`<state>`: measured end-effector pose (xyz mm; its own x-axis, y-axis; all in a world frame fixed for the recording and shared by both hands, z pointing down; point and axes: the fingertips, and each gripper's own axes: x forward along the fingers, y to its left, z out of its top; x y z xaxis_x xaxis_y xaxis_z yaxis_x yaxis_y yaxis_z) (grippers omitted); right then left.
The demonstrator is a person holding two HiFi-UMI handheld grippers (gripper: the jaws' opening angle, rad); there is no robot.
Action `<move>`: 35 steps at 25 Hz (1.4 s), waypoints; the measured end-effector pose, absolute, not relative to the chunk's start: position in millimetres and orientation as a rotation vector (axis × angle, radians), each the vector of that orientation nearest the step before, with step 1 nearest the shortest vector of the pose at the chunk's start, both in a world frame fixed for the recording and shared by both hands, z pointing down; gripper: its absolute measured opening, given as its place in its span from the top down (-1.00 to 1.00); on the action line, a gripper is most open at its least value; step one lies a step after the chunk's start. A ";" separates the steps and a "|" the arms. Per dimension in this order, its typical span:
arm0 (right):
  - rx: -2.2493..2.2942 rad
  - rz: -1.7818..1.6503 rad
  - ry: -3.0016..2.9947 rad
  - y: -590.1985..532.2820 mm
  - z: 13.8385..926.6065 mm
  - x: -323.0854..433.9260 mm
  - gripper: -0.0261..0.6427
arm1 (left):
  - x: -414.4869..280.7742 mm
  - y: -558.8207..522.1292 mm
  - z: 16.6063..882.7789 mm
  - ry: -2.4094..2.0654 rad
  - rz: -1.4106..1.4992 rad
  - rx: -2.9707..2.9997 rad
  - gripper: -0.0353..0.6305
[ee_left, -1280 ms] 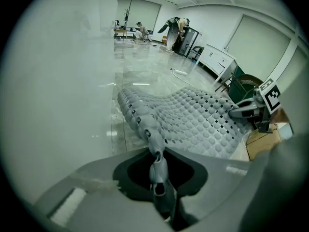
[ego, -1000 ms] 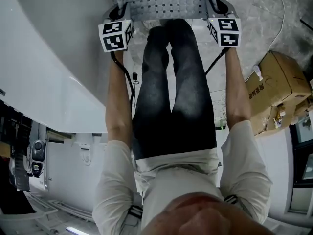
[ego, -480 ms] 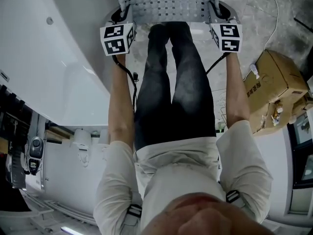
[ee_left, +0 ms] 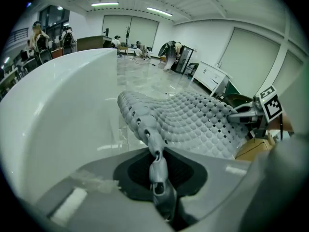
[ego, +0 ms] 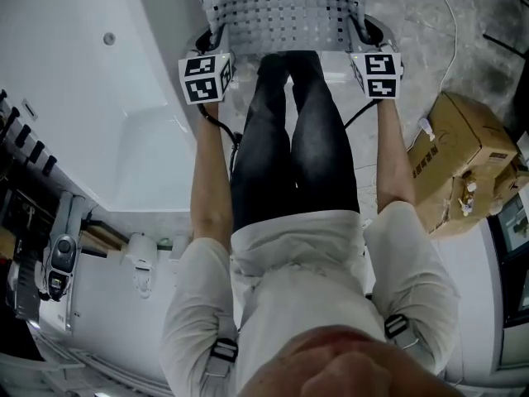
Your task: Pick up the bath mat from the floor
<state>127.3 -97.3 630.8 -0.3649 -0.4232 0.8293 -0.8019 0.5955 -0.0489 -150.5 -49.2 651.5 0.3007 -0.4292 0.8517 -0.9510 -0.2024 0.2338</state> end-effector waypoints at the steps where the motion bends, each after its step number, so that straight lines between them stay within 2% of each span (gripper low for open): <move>1: 0.981 0.575 -1.999 -98.3 623.1 127.7 0.77 | -150.4 -51.5 643.5 -1.247 0.831 1.788 0.74; 35: 1.172 0.359 -2.152 -128.1 344.8 114.2 0.78 | -171.1 -91.6 371.7 -1.434 0.640 1.989 0.74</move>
